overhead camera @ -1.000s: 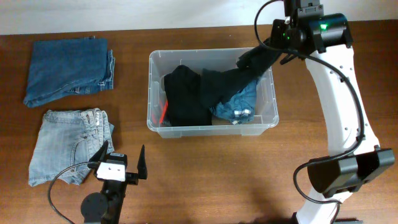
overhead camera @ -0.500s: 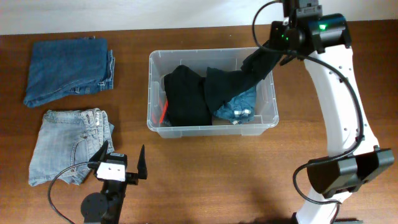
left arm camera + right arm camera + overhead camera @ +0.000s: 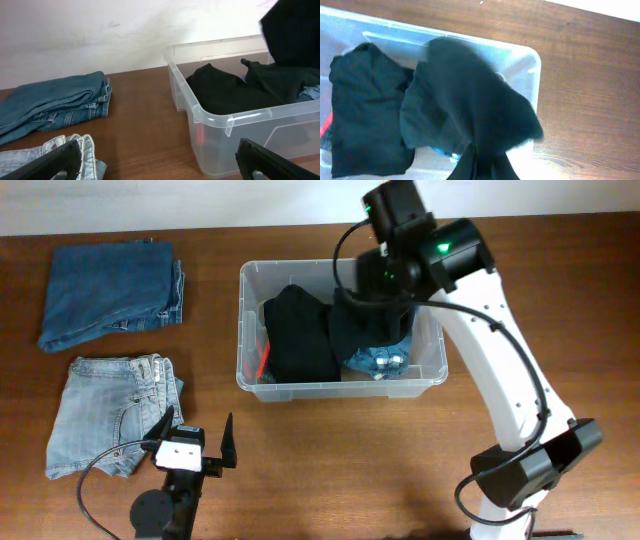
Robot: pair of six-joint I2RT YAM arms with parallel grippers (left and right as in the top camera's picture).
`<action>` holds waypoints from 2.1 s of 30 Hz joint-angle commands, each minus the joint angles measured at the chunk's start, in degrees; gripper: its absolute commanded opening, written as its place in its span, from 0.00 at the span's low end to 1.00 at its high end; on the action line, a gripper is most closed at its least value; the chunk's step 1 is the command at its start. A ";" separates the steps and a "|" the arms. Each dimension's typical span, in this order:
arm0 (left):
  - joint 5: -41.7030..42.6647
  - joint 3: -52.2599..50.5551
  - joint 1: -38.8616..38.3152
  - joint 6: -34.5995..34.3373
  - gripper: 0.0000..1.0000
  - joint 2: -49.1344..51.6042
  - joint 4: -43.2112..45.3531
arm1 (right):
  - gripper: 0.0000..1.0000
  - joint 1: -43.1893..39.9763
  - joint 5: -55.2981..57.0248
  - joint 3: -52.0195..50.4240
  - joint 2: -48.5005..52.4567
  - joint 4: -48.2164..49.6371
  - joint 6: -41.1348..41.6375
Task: Pack container
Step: 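Lower the dark garment into the bin's right side, then press the dark garment down into the bin with the right gripper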
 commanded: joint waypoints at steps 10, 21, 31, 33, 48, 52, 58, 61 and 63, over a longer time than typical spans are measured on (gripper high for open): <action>0.76 -0.22 0.28 0.52 0.99 -0.28 -0.07 | 0.04 0.46 -2.19 0.94 9.77 -1.51 1.44; 0.76 -0.22 0.28 0.52 0.99 -0.28 -0.07 | 0.05 0.98 -10.73 0.92 15.65 -5.33 1.40; 0.76 -0.22 0.28 0.52 0.99 -0.28 -0.07 | 0.09 2.32 -26.53 0.92 15.65 -6.88 1.40; 0.76 -0.22 0.28 0.52 0.99 -0.28 -0.09 | 0.21 2.67 -26.69 0.92 15.65 -7.06 1.44; 0.76 -0.22 0.28 0.52 0.99 -0.28 -0.07 | 0.63 2.16 -15.91 9.99 12.07 -6.45 3.56; 0.76 -0.22 0.28 0.52 0.99 -0.28 -0.07 | 0.56 -0.02 -16.39 16.15 12.02 -6.49 5.27; 0.76 -0.22 0.28 0.52 0.99 -0.28 -0.07 | 0.47 -3.96 -21.27 15.67 12.39 -6.40 5.33; 0.76 -0.22 0.28 0.52 0.99 -0.28 -0.07 | 0.32 -4.48 -21.05 12.74 13.27 -6.54 5.79; 0.76 -0.22 0.28 0.52 0.99 -0.28 -0.07 | 0.20 -4.35 -21.29 7.67 13.64 -5.01 6.19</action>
